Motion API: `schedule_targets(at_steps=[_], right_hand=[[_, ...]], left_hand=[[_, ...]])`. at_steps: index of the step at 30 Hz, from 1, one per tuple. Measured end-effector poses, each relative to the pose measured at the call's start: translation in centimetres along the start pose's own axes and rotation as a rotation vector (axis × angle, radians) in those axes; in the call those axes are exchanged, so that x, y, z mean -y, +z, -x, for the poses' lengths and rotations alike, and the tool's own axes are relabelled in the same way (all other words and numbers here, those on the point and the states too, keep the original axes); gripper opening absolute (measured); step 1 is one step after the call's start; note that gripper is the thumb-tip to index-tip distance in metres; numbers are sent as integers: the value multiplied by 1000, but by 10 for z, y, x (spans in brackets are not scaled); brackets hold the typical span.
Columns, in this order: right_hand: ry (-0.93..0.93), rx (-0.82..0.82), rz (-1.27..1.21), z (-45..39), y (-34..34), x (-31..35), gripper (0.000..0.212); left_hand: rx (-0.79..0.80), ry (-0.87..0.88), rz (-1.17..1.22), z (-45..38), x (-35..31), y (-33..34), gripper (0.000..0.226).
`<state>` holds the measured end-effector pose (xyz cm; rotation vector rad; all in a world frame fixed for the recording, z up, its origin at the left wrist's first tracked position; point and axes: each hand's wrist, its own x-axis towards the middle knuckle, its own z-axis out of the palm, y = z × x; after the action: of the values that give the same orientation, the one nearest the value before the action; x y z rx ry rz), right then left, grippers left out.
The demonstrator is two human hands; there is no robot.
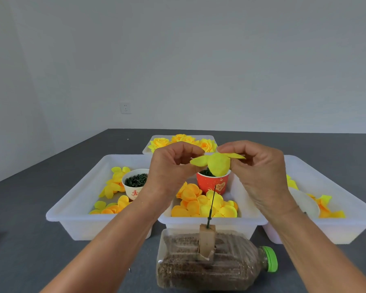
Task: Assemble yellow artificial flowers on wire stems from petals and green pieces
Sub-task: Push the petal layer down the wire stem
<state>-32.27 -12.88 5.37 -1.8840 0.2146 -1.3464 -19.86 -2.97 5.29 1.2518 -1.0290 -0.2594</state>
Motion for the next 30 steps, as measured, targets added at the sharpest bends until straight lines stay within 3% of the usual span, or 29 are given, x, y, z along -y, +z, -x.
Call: schedule_targets(at_steps=[3,7,12,15,21,23,25,27,30], right_hand=[[-187,-41,112,5,-1,-3,37],[-277,-65,198,11,0,-4,37],[-354,-102,309,18,-2,-10,52],[-372,-113,257,22,0,-12,34],[-392,-251,276,25,7,-12,29],[-410,-291,318,25,3,-12,33],[-404,-318,356,24,0,-14,43],[-427,-317,355,24,-1,-15,39],[-446,-309,379,27,3,-14,31]], left_hand=[[18,49,-33,2,1,1,23],[23,115,-6,5,2,1,27],[-15,276,29,10,3,0,26],[10,286,67,12,5,1,23],[-136,181,57,20,0,12,5],[-173,52,45,25,-6,11,27],[-88,-140,85,28,-10,6,38],[84,-270,170,31,-15,6,27],[98,-221,290,31,-15,7,15]])
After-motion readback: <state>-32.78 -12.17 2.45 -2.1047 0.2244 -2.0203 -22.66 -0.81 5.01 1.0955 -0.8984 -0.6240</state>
